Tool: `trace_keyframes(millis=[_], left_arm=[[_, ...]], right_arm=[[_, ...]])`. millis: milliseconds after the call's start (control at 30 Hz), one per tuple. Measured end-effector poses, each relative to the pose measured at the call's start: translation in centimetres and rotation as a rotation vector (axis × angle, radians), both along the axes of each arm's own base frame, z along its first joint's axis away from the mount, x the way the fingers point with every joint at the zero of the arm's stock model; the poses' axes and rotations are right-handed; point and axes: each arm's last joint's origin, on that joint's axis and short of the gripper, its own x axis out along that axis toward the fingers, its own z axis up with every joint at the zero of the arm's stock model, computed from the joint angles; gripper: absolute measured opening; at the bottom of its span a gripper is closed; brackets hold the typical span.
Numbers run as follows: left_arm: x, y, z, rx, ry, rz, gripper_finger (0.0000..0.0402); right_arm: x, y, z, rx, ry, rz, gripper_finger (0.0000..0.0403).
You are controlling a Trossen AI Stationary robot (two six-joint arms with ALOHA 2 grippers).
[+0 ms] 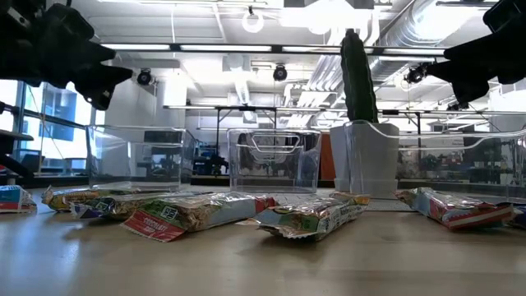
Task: Pick and place Granola Bars by type
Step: Put the blue granola bar into the left bin
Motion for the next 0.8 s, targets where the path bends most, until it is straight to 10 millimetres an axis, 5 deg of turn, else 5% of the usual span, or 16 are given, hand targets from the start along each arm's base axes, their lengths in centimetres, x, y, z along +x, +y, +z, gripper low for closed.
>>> trace_keyframes(millis=[533, 800], left_arm=[[0.0, 0.1, 0.6, -0.398, -0.024, 0.020, 0.0183], [-0.1, 0.3, 1.5, -0.330, -0.142, 0.084, 0.0183]], right_arm=[[0.0, 0.0, 0.0, -0.133, 0.008, 0.000, 0.0170], [0.0, 0.0, 0.0, -0.281, 0.017, 0.005, 0.0170]])
